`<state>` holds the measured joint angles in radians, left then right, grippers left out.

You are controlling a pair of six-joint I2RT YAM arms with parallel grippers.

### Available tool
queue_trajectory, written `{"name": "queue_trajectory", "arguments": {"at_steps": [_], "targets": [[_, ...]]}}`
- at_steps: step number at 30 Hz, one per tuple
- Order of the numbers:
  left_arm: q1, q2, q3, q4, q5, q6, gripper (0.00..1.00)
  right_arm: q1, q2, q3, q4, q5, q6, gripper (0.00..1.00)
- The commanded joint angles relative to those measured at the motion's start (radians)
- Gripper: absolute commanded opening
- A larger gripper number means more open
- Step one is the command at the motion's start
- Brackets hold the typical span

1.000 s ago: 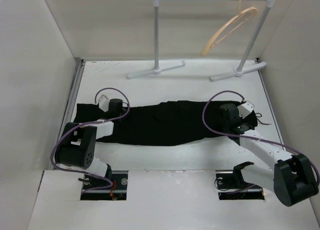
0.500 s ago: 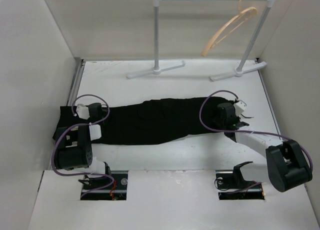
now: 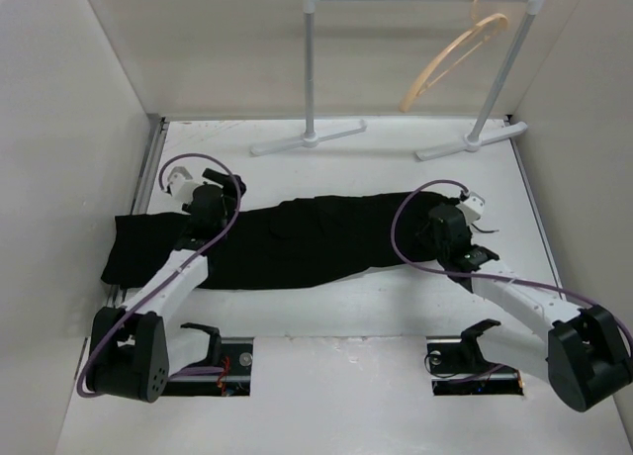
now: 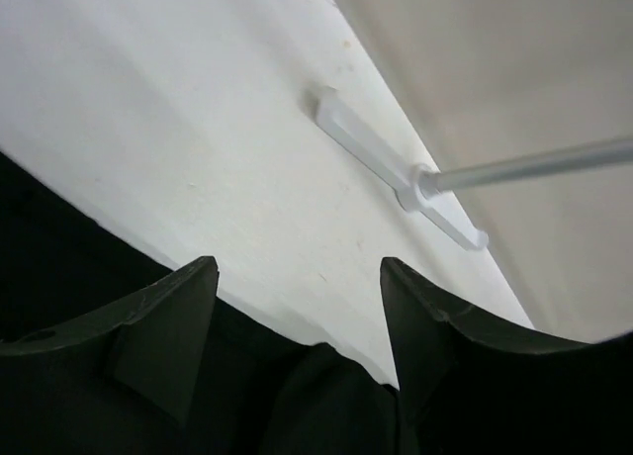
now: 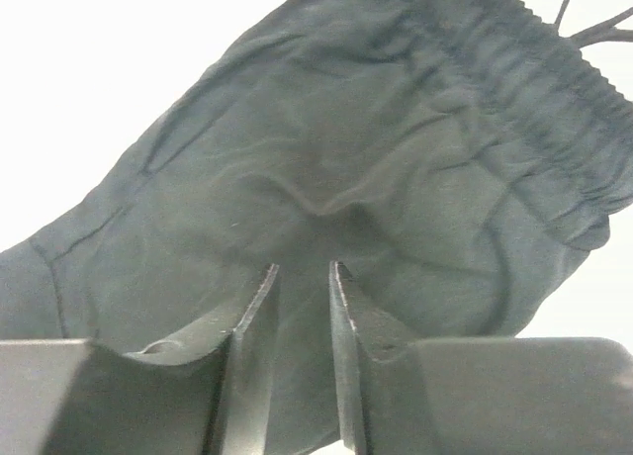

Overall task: Place the trousers on the hanger
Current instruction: Fold the trousers

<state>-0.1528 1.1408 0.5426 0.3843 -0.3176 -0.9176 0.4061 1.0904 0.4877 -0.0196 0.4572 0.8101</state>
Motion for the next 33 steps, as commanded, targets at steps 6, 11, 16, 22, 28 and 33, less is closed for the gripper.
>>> {"name": "queue_trajectory", "arguments": {"at_steps": [6,11,16,22,28,33], "targets": [[-0.098,0.014,0.028,-0.035,-0.103,0.172,0.72,0.049,0.0,0.049,-0.009,0.089,-0.051,0.43],[-0.086,-0.085,0.002,-0.076,-0.17,0.258,0.73,0.081,0.003,0.046,-0.009,0.086,-0.049,0.32],[-0.141,-0.161,0.013,-0.108,-0.212,0.31,0.46,0.13,0.086,0.069,-0.002,0.067,-0.037,0.21],[-0.438,0.003,0.097,-0.113,-0.156,0.298,0.16,0.174,0.206,0.117,0.007,0.012,0.04,0.12],[-0.566,0.172,0.132,-0.022,-0.153,0.212,0.2,0.194,0.371,0.153,0.052,-0.043,0.109,0.11],[-0.522,0.29,0.109,0.045,-0.1,0.123,0.22,0.23,0.433,0.163,0.084,-0.071,0.153,0.11]]}}
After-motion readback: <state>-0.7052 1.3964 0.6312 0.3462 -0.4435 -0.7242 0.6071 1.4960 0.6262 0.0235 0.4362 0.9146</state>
